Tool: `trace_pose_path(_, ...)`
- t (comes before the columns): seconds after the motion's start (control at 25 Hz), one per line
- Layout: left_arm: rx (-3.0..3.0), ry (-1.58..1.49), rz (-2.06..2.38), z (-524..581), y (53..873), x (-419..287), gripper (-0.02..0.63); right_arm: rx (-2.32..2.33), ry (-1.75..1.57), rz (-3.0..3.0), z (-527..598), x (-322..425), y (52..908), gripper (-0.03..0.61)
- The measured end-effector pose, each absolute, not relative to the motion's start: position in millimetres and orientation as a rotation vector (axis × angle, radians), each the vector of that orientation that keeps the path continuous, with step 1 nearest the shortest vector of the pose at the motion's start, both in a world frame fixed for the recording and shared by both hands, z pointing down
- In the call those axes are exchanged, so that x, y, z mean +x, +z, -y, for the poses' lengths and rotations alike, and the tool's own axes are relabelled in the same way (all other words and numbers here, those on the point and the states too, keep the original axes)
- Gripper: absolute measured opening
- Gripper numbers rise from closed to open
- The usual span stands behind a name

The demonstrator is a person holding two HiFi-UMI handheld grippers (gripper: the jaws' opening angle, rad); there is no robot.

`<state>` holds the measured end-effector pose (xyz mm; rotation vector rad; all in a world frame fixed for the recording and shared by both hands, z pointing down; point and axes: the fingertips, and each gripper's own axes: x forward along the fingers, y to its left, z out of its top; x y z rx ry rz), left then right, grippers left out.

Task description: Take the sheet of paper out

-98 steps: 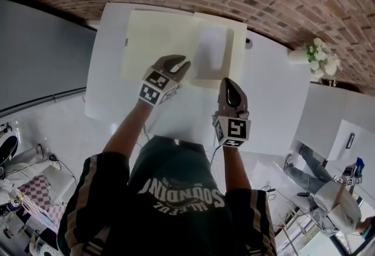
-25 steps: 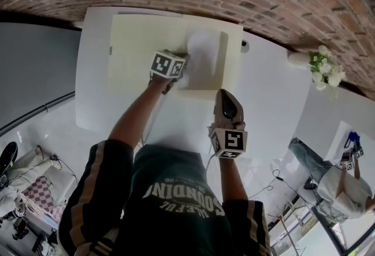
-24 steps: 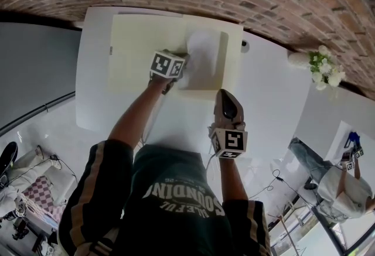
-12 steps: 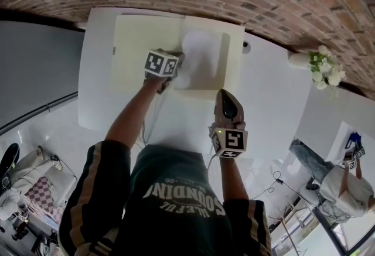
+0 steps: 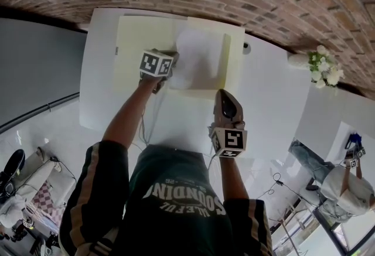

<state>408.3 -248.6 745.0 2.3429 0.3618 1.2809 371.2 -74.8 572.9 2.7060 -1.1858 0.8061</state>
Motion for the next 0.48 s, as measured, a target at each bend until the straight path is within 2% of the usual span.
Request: trace_pose_path(0.48, 2.398, 1.265, -0.284, 278, 732, 382, 0.011, 2.704, 0.774, 1.221, 87, 357, 563, 0.0)
